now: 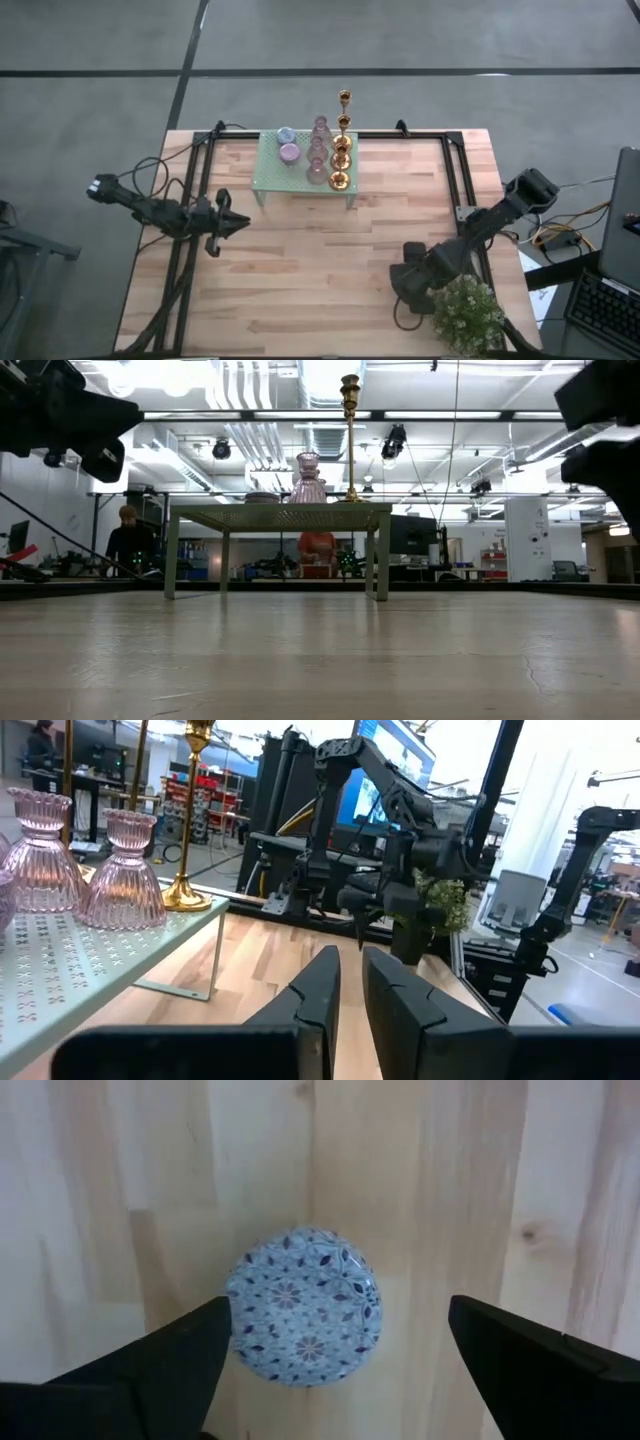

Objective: Pick & Place candle stick holders
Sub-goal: Put the white scented candle on the shelf aligned with the scented candles

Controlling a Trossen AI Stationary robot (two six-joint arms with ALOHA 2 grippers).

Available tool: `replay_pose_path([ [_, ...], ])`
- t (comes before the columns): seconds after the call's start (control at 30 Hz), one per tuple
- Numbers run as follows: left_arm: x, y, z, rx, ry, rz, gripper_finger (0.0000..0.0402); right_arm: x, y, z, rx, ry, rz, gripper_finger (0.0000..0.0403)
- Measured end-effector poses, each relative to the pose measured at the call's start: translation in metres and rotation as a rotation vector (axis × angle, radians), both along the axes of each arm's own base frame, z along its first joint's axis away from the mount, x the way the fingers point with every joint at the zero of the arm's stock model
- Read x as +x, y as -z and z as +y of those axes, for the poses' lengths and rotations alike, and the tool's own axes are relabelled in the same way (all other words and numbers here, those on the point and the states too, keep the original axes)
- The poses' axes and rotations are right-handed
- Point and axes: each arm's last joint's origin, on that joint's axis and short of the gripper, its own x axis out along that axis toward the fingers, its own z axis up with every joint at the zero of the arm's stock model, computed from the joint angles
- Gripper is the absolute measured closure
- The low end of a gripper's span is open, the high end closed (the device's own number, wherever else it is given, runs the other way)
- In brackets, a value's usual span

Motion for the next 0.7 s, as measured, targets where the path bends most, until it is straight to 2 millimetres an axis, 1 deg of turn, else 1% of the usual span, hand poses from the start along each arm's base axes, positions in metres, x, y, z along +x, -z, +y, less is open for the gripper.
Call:
replay_pose_path([
  [0.33,0.0,0.0,0.0,-0.001,0.0,0.001,0.0351,0.006,0.025,0.007,0.006,-0.023,0.126,0.0034],
  [0.47,0.0,0.0,0.0,-0.001,0.0,0.001,0.0351,0.008,0.032,0.009,0.0,-0.062,0.126,0.0034],
  [0.7,0.0,0.0,0.0,0.0,0.0,0.002,0.0351,0.012,0.039,0.012,-0.001,-0.076,0.121,0.0035],
])
